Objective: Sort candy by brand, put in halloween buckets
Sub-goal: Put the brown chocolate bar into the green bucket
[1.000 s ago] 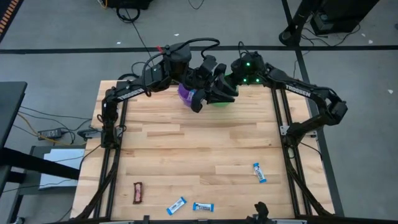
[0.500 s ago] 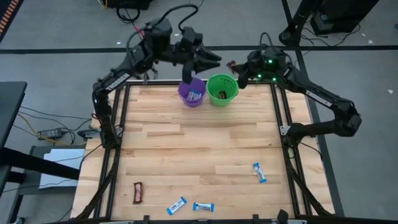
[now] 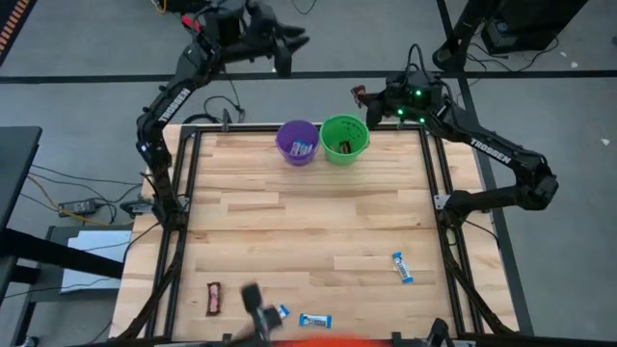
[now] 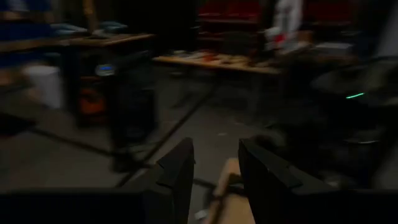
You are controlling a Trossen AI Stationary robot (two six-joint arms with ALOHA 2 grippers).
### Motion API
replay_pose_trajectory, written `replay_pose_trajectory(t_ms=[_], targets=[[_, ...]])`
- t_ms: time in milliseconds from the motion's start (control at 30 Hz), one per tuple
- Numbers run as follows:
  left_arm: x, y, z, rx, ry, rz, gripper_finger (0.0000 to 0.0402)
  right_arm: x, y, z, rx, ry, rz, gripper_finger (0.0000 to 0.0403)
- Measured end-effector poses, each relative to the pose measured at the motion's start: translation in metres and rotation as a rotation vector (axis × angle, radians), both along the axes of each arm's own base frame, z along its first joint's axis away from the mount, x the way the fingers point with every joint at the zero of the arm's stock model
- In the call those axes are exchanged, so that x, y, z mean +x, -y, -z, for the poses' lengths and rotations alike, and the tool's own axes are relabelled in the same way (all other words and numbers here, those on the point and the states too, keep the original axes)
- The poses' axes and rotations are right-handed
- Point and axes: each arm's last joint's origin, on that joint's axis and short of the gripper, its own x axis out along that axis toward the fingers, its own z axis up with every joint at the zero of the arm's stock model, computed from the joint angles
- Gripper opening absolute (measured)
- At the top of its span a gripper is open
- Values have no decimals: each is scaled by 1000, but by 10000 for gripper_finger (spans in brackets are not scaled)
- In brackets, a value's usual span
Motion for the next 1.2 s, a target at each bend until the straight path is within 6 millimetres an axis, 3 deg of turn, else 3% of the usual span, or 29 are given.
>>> replay_pose_trajectory(t_ms=[167,433,633,933,1200], targets=[[-9,-29,9,36,-38,-157,132,3,17,4,66,87,77,15],[-5,-62,26,22,-17,-200,132,5,33,15,211,151,55,15],[-4,-64,22,46,34,-189,132,9,30,18,302,186,-58,15],[-4,-63,19,59,52,-168,132,10,28,17,262,164,-89,25],[-5,-64,18,77,65,-170,132,10,30,15,173,141,-52,88]])
